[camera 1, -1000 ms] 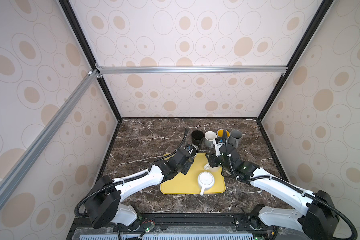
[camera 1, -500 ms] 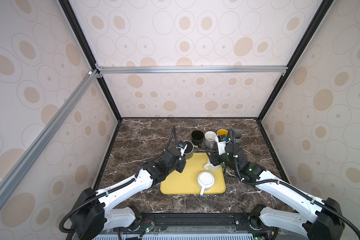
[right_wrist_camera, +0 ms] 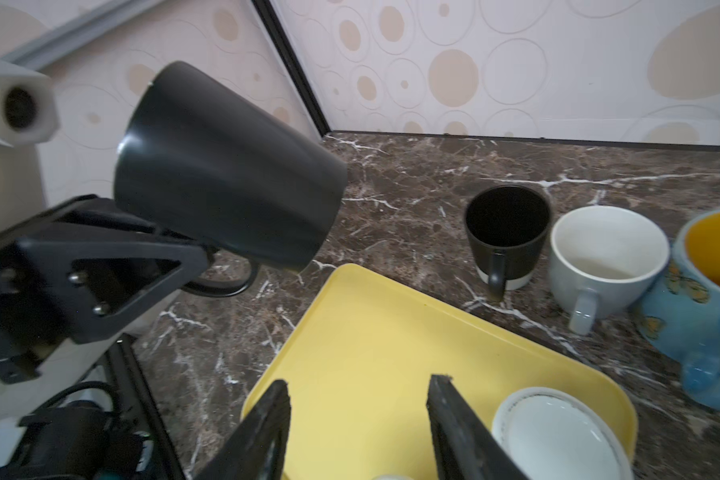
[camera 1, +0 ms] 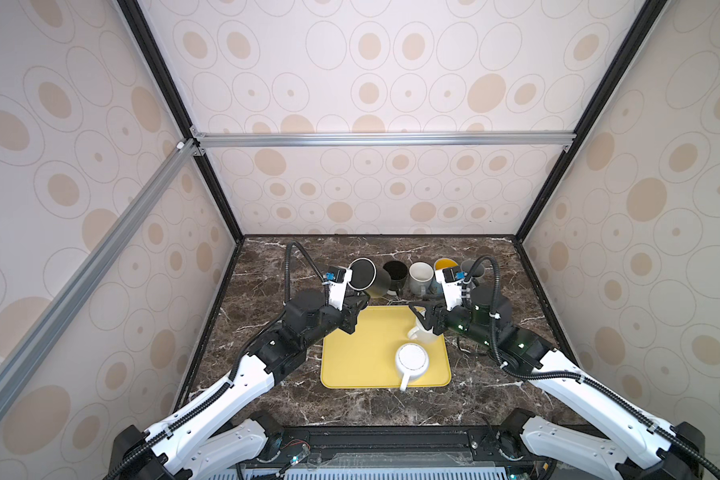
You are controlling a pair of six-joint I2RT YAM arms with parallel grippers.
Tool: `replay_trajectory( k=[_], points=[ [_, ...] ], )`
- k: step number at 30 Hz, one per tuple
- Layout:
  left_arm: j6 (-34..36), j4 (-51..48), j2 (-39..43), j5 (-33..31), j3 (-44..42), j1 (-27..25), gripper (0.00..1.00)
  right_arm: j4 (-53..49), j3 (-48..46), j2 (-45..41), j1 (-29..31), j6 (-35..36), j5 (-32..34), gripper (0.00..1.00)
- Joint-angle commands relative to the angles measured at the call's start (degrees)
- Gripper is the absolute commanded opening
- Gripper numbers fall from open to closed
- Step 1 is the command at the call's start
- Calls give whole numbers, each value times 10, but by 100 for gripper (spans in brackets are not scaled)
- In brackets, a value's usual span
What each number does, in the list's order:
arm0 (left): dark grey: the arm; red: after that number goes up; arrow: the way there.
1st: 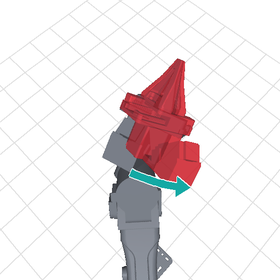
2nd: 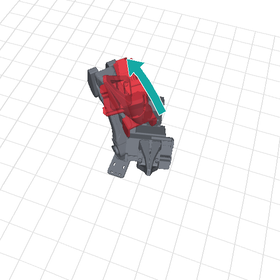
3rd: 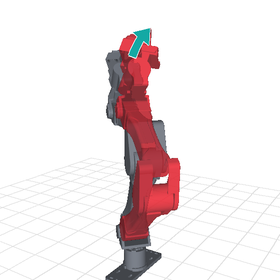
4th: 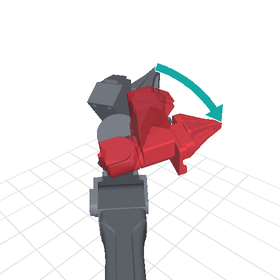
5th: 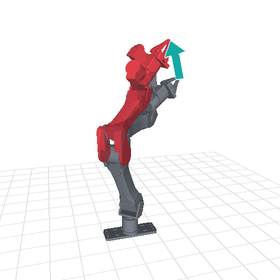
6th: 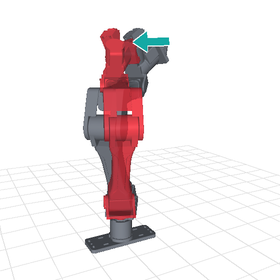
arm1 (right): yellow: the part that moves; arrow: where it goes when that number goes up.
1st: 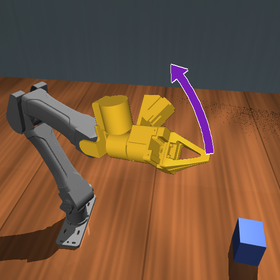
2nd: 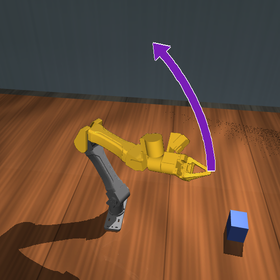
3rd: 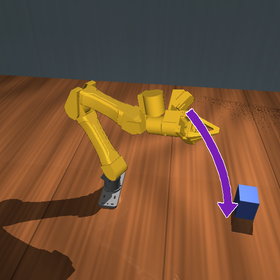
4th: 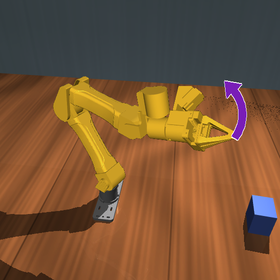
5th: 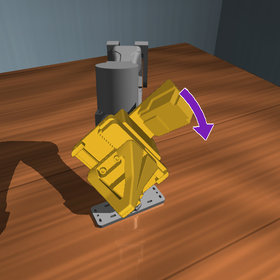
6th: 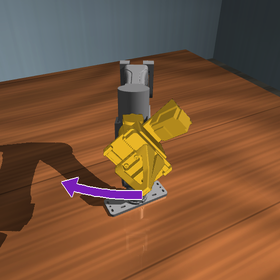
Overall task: Turn the mug right side up
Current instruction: 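Raise the black mug high with the left gripper while the right gripper approaches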
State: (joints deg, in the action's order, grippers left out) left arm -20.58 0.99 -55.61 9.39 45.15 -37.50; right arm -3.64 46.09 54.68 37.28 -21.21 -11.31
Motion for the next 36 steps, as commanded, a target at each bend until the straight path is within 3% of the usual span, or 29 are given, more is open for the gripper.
replay_trajectory(
  k=[1, 5, 11, 16, 21, 28, 36],
  points=[
    [-37, 106, 22, 55, 30, 15, 0, 62, -28, -23, -10, -47, -102, 57],
    [-78, 196, 30, 110, 6, 33, 0, 164, -67, -43, -29, -108, -167, 58],
    [-173, 345, 27, 148, -44, 51, 0, 321, -115, -44, -44, -213, -203, 58],
    [-279, 519, 12, 147, -103, 55, 0, 488, -166, -19, -46, -323, -178, 58],
    [-326, 590, -14, 137, -114, 55, 0, 617, -208, 19, -45, -400, -118, 55],
    [-395, 712, -47, 112, -160, 54, 0, 642, -192, 56, -44, -411, -106, 53],
    [-414, 770, -58, 85, -184, 50, 0, 721, -170, 143, -16, -425, -92, 51]
  ],
)
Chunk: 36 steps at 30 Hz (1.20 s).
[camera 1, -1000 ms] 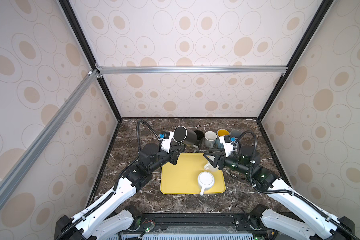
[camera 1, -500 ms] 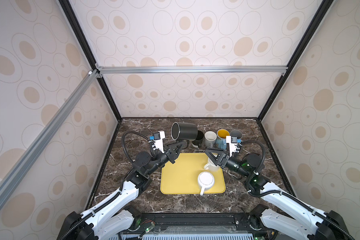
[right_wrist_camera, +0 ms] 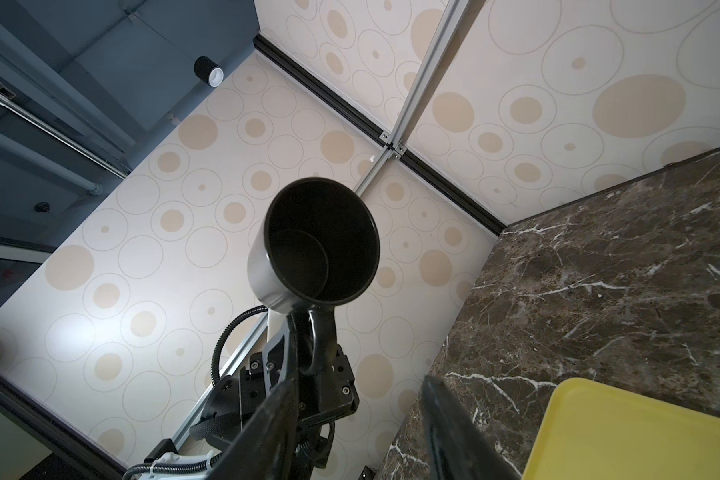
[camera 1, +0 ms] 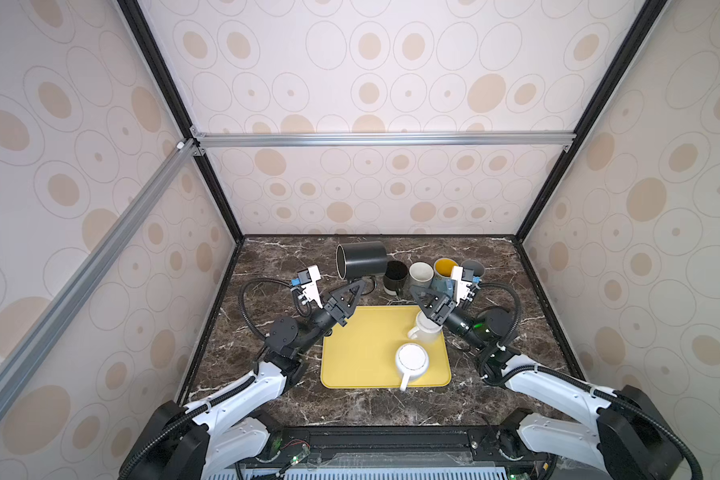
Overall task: Turn the mug right side up
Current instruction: 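Raise the black mug high with the left gripper while the right gripper approaches, then grasp the black mug's handle with the right gripper beside the left gripper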
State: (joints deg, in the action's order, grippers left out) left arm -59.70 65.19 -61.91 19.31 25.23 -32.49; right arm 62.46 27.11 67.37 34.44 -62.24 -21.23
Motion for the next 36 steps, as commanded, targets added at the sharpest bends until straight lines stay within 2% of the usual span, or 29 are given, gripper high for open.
replay_trajectory(
  k=[1, 12, 20, 36],
  points=[
    [-29, 137, 2, -17, 12, 0, 0, 73, 23, 27, 19, -14, 9, 51],
    [-52, 184, -20, -31, -2, -10, 0, 128, 81, 111, 68, 3, 10, 50],
    [-56, 204, -35, -33, -4, -19, 0, 168, 114, 162, 80, -15, 7, 50],
    [-59, 211, -46, -25, 0, -21, 0, 183, 151, 199, 95, -32, -10, 46]
  ],
)
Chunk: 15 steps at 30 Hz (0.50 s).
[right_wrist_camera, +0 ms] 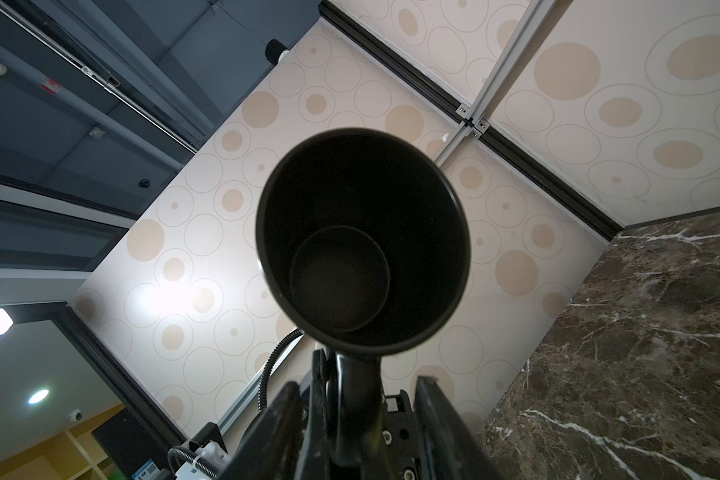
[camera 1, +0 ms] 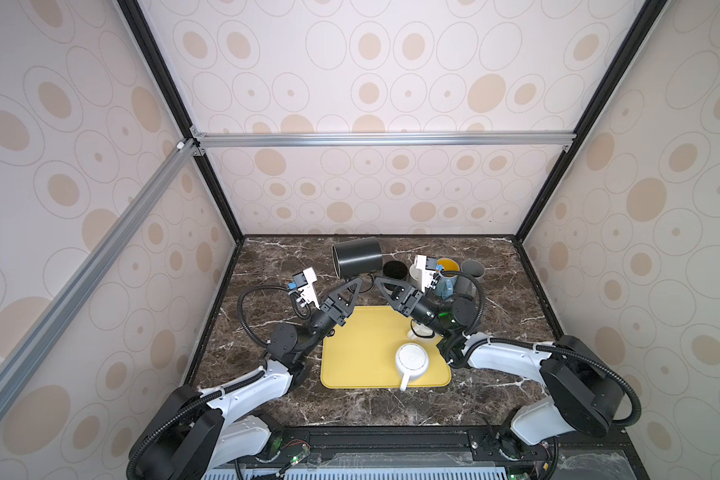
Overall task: Turn the mug right side up
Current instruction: 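Grasp the black mug's handle with the right gripper beside the left gripper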
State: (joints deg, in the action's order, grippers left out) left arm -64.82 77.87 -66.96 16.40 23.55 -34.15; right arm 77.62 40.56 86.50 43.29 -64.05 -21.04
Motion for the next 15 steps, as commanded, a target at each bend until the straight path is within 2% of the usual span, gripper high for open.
replay_trajectory(
  k=[1, 15],
  points=[
    [-8, 85, 4, 5, 17, -5, 0, 31, 19, 10, 7, -15, -13, 45],
    [-10, 86, -11, 13, 25, -14, 0, 31, 41, 32, 10, -24, -25, 37]
  ],
)
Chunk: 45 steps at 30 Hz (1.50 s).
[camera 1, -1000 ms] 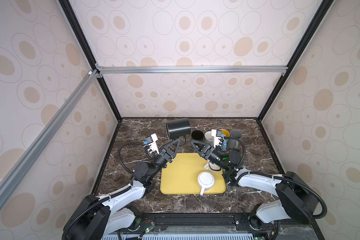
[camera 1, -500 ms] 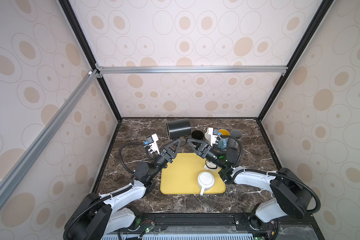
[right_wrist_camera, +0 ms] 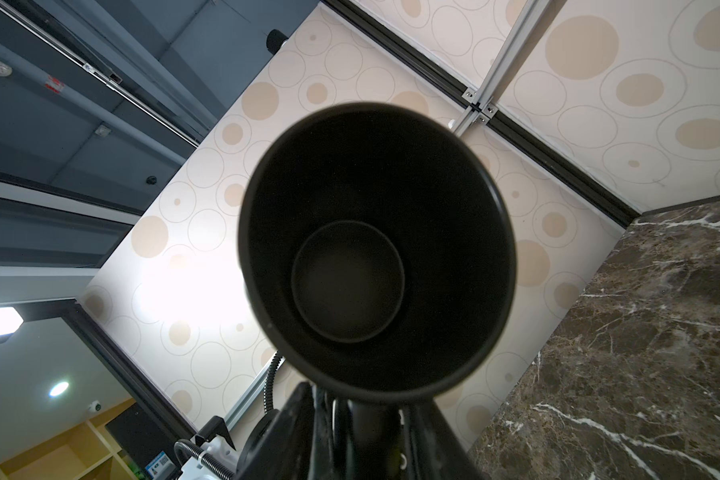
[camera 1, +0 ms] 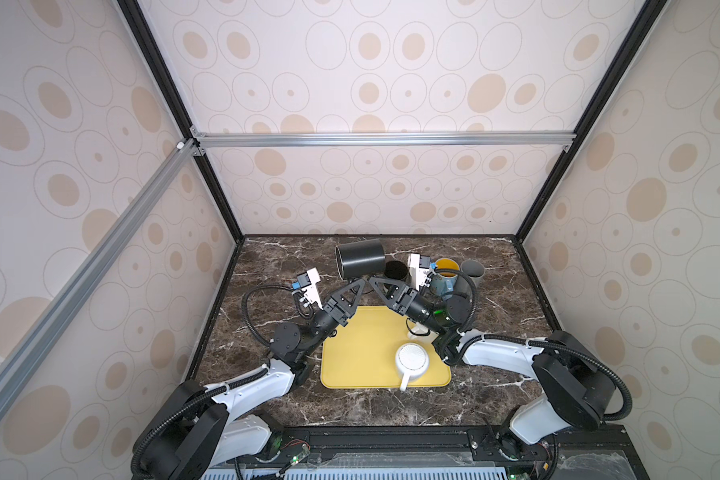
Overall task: Turn the mug right side up
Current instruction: 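Grasp the black mug's handle with the right gripper beside the left gripper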
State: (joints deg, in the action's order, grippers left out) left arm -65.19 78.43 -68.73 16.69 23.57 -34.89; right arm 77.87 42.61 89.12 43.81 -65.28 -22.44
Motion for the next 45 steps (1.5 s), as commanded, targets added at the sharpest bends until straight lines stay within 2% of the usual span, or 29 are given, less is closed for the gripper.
replay_trajectory(
  k=[1, 16, 21, 27, 28, 29, 31, 32, 39, 45],
  points=[
    [-6, 81, 5, 10, 24, -7, 0, 29, 20, 7, 5, -12, -12, 35],
    [-3, 68, 5, 15, 30, -8, 0, 29, 35, 15, 8, -19, -21, 16],
    [11, 40, 20, 13, 27, -9, 0, 27, 30, 12, 8, -22, -12, 0],
    [57, -62, 65, 1, 36, -8, 0, 24, 28, 11, 8, -24, -6, 0],
    [66, -78, 71, 3, 40, -8, 8, 27, 28, 10, 9, -24, -6, 0],
    [76, -95, 76, 5, 45, -8, 34, 29, 27, 8, 9, -23, -5, 0],
    [84, -131, 83, 5, 54, -8, 96, 29, 27, 3, 8, -17, -6, 0],
    [88, -149, 86, 5, 58, -9, 100, 29, 24, -1, 8, -14, -1, 0],
    [112, -225, 100, -15, 59, -8, 100, 28, 20, -20, 8, -4, 17, 0],
    [183, -435, 149, -119, 90, -8, 100, -25, 12, -50, 7, 27, 19, 0]
  ],
)
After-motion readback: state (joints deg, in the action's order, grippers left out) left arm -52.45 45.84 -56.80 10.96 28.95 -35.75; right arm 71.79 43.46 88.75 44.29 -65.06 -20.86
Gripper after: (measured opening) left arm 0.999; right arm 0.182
